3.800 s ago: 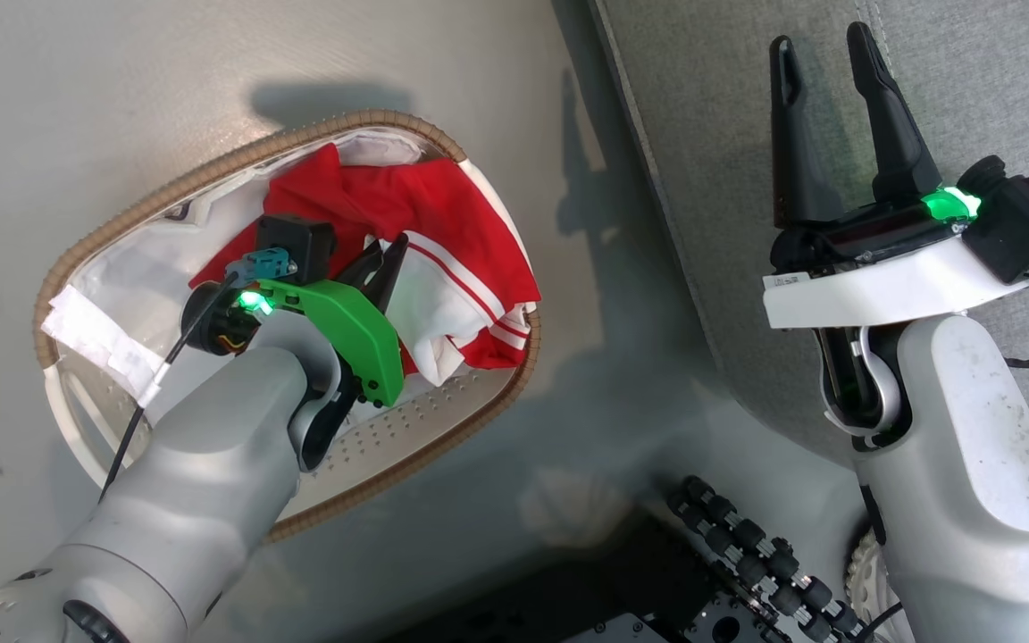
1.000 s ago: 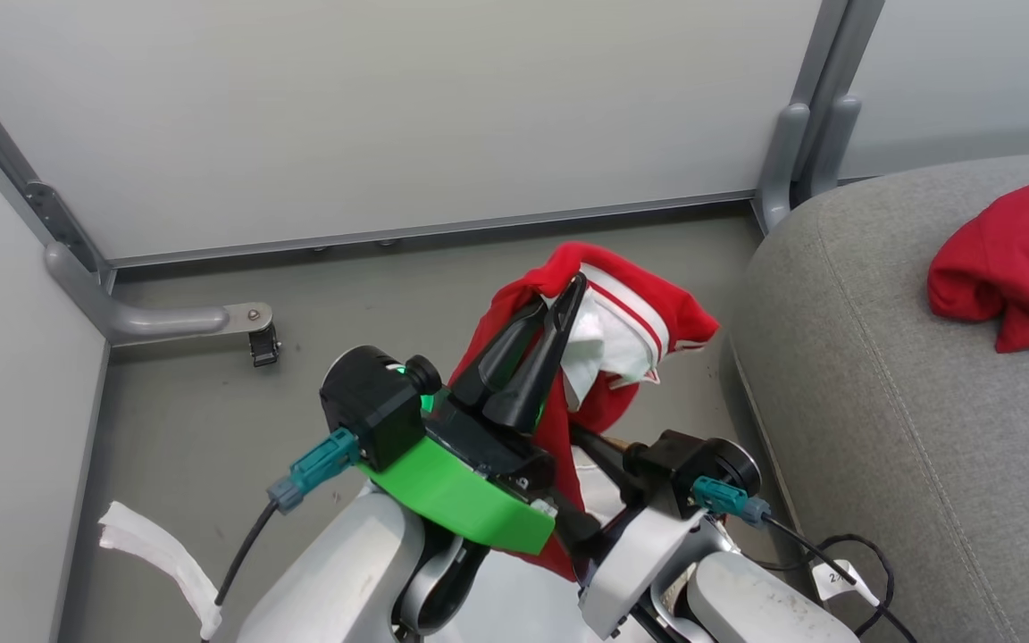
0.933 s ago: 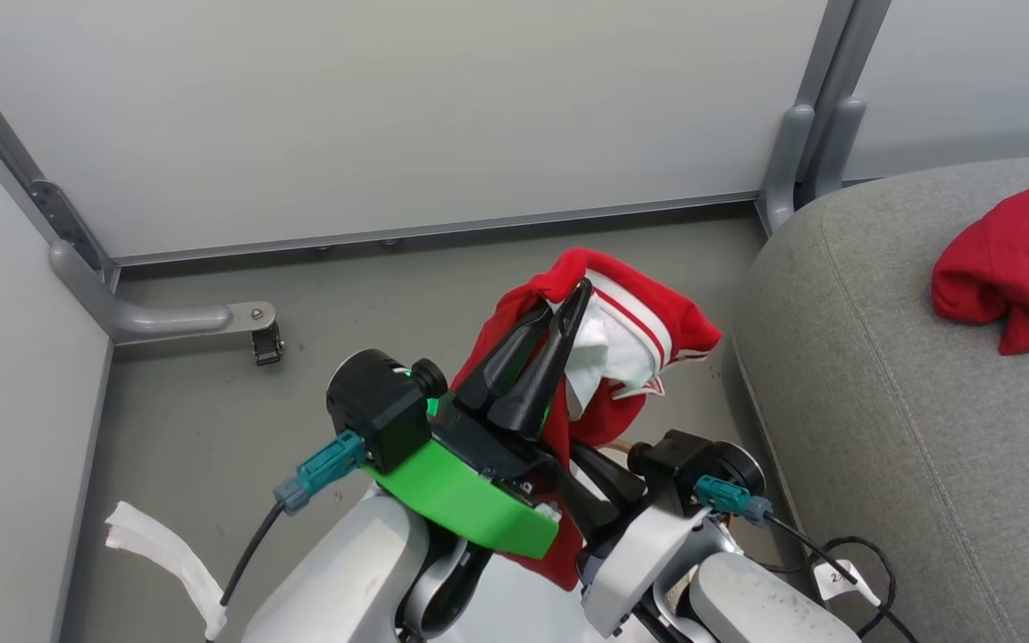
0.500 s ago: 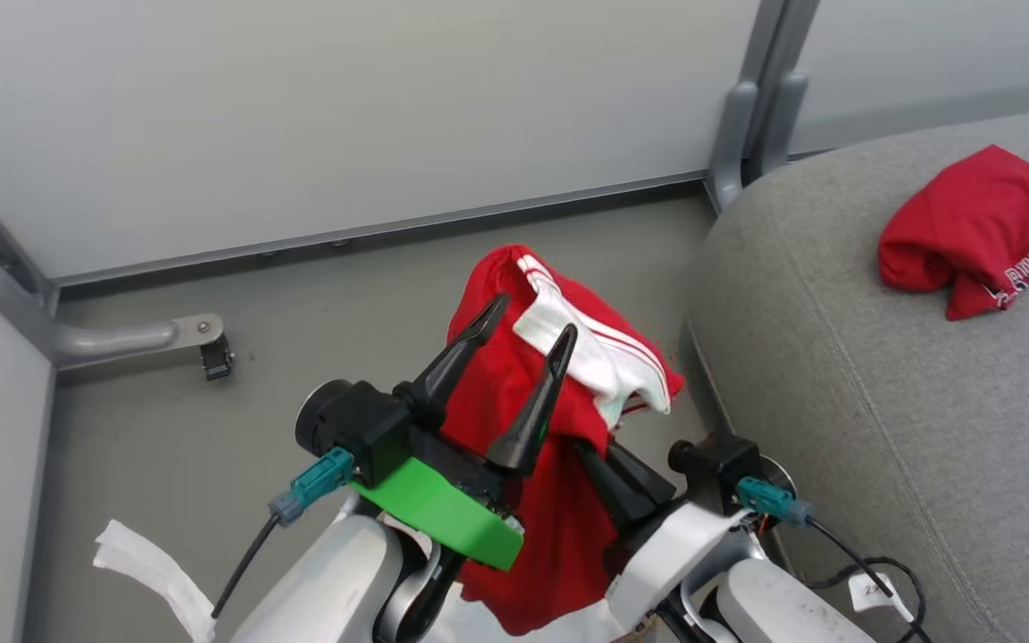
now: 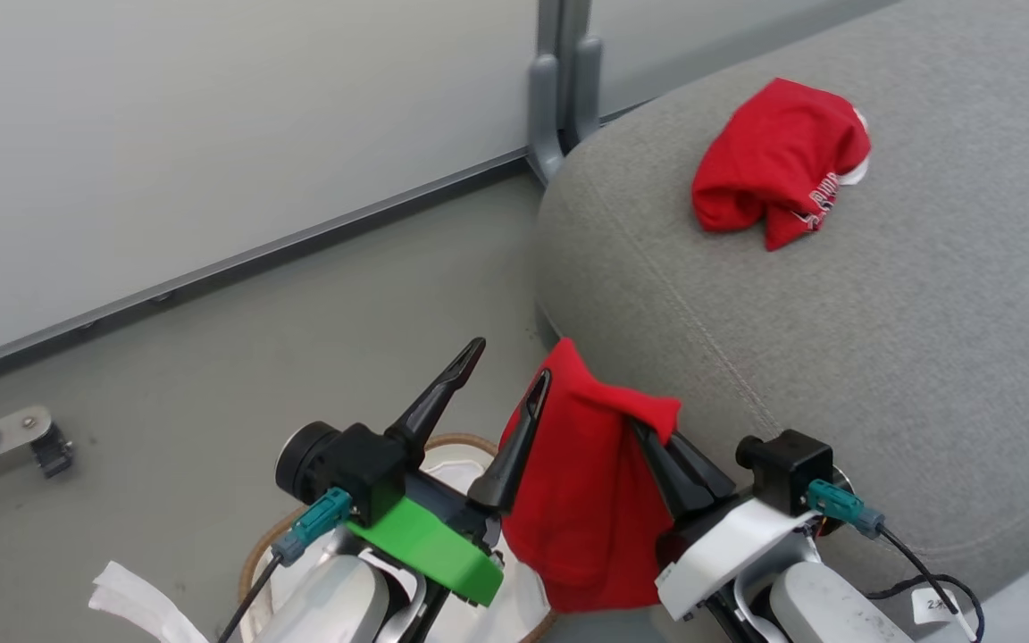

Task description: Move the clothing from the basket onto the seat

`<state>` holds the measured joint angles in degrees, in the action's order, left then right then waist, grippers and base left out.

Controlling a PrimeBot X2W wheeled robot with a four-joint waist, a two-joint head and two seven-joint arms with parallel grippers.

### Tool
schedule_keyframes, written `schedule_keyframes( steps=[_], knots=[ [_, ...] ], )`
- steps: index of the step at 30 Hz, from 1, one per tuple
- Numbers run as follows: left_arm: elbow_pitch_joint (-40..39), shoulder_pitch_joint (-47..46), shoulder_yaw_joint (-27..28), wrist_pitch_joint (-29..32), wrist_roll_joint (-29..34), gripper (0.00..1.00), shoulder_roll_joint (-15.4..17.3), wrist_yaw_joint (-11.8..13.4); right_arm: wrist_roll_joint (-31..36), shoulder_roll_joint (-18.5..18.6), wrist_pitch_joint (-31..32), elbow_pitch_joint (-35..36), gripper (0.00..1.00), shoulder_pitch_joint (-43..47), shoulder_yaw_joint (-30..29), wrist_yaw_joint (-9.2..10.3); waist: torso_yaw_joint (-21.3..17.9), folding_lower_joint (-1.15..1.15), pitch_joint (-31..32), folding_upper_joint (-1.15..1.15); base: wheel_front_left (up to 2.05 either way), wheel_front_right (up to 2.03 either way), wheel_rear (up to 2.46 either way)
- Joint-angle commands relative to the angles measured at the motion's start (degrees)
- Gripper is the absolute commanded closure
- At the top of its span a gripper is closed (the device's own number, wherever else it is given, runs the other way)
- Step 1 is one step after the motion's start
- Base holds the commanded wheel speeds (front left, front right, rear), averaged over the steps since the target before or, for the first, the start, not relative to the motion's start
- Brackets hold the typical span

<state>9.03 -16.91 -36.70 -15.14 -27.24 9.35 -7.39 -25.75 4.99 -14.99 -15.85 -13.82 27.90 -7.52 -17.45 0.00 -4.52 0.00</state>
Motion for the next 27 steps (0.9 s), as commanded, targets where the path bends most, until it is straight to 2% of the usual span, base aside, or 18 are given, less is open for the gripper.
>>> schedule_keyframes(
  steps=[1, 6, 15, 21, 27],
  knots=[
    [0.3, 1.3, 0.2, 0.0, 0.9, 0.0, 0.4, -0.2, -0.1, 0.3, -0.3, 0.6, 1.0, 0.8, -0.6, 0.07, -7.9, 0.0, -0.8, 0.0, 0.0, 0.0, 0.0],
    [1.7, 2.4, -0.1, 0.0, 1.2, 0.0, 0.6, -0.2, -0.1, 0.7, -0.3, 1.7, 1.0, 2.2, -3.2, 0.06, -11.8, 0.0, -1.3, 0.0, 0.0, 0.0, 0.0],
    [3.5, 0.6, -3.0, 0.0, 0.1, 0.0, 0.7, -0.2, 0.2, 1.3, -0.3, 3.6, 1.0, 2.9, -7.7, 0.06, -12.9, 0.0, -3.8, 0.0, 0.0, 0.0, 0.0],
    [3.7, -0.7, -3.6, 0.0, 0.5, 0.0, 1.5, -0.2, 0.7, 4.9, -0.3, 3.6, 1.0, -4.8, -6.4, 0.06, -12.8, 0.0, -6.9, 0.0, 0.0, 0.0, 0.0],
    [4.3, -3.3, -5.0, 0.0, 0.4, 0.0, 3.1, -0.2, 2.2, 10.8, -0.3, 3.8, 1.0, -20.3, -3.9, 0.07, -10.5, 0.0, -12.7, 0.0, 0.0, 0.0, 0.0]
  ],
)
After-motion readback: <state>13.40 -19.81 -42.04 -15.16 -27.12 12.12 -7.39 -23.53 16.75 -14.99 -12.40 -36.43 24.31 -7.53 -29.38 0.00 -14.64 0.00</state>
